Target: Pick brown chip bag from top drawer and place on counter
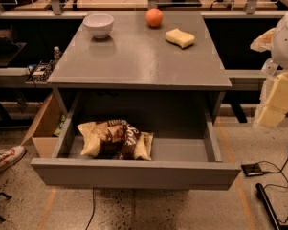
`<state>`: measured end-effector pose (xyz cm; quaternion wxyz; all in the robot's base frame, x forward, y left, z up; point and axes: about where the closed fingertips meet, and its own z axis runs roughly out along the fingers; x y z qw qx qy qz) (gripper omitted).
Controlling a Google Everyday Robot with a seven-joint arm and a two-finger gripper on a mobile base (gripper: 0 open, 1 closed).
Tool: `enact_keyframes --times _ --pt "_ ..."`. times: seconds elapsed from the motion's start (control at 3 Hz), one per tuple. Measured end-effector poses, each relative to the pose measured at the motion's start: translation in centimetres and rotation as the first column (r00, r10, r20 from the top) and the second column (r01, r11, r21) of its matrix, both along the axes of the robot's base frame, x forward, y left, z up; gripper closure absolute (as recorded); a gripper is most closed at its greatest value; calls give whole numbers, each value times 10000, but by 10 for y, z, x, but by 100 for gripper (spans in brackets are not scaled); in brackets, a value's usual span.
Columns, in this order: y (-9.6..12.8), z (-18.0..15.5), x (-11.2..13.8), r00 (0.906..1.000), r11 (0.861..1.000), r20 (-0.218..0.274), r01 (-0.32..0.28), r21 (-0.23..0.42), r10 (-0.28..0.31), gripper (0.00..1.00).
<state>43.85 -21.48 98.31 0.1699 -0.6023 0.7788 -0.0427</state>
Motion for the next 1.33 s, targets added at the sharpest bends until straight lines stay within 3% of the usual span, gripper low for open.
enact_keyframes --times 0.33,0.67,1.33 --pt "0 0 0 10000 10000 2 0 0 0 0" --pt "12 -21 3 9997 9985 -228 -36 542 48 0" --pt "64 -94 24 9933 9827 -983 -429 1802 613 0"
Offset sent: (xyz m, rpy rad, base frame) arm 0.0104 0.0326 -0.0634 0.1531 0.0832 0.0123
